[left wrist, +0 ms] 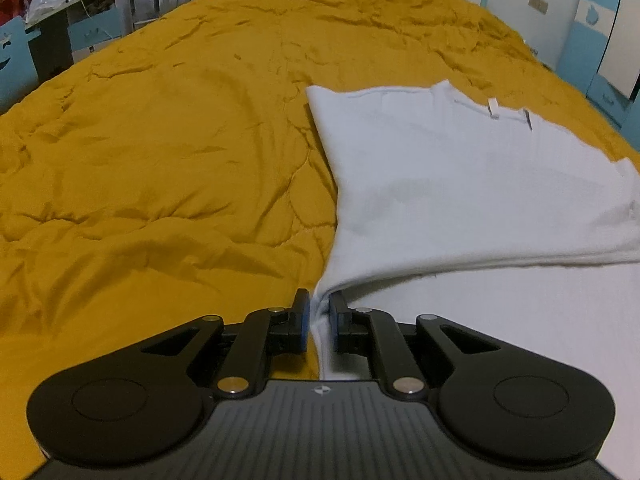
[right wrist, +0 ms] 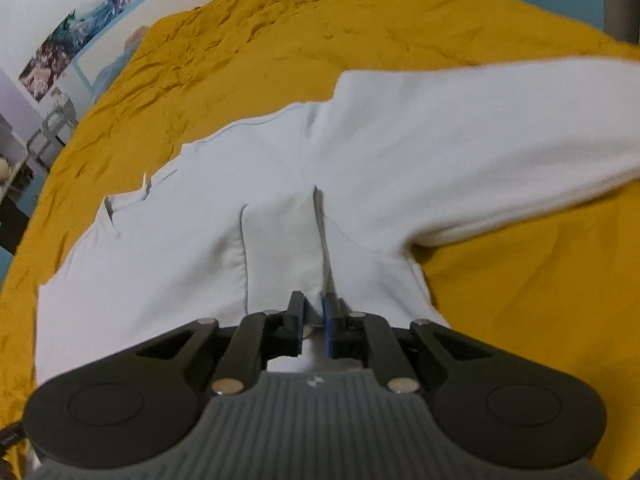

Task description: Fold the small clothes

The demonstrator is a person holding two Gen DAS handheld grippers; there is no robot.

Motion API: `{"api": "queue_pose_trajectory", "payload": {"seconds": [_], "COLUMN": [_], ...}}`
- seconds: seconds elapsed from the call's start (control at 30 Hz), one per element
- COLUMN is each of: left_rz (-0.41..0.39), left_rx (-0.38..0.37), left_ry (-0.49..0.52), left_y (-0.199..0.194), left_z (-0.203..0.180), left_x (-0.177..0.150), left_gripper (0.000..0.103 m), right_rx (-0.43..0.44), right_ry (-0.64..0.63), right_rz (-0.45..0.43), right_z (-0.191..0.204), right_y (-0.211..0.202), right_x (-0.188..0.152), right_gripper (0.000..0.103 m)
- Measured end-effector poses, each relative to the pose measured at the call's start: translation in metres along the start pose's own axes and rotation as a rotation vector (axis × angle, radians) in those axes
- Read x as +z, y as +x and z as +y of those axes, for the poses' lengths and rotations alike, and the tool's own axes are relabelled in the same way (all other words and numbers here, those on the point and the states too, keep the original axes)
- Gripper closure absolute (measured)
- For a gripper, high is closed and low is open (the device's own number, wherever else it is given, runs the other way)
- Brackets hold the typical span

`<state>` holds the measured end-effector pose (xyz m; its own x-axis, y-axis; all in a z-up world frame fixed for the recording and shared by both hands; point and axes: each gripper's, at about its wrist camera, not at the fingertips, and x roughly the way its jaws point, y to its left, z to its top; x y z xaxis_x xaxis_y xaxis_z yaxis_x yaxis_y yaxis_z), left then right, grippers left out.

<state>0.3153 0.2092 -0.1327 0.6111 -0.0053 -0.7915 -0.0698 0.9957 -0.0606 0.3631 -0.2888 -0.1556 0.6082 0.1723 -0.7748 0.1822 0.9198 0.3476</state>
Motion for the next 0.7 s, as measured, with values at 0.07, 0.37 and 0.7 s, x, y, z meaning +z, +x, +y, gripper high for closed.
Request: {"api": "queue_pose_trajectory", "payload": {"seconds": [0.07, 0.37, 0.7], "left_rz": [0.010, -0.097, -0.110], "left_rx": [0.017, 0.003, 0.015], "left_ry": [-0.003, -0.027, -0.076], "left_y": [-0.008, -0.061, -0.045], "left_z": [0.000, -0.024, -0.061], "left_x": [0.000, 0.011, 0.031], "left_gripper": [0.087, 0.082, 0.074], "right_rx": [-0.023, -0.078, -0.168], "right_ry": [-0.045, 0.023, 0.186], "right_rz": [-0.011, -0.093, -0.178], "right_z": [0.003, -0.066, -0.177], "right_y": [-0.009, -0.077, -0.139], "right_x": [0.003, 0.029, 0.057], "right_gripper": [0.101, 0.094, 0.071]}}
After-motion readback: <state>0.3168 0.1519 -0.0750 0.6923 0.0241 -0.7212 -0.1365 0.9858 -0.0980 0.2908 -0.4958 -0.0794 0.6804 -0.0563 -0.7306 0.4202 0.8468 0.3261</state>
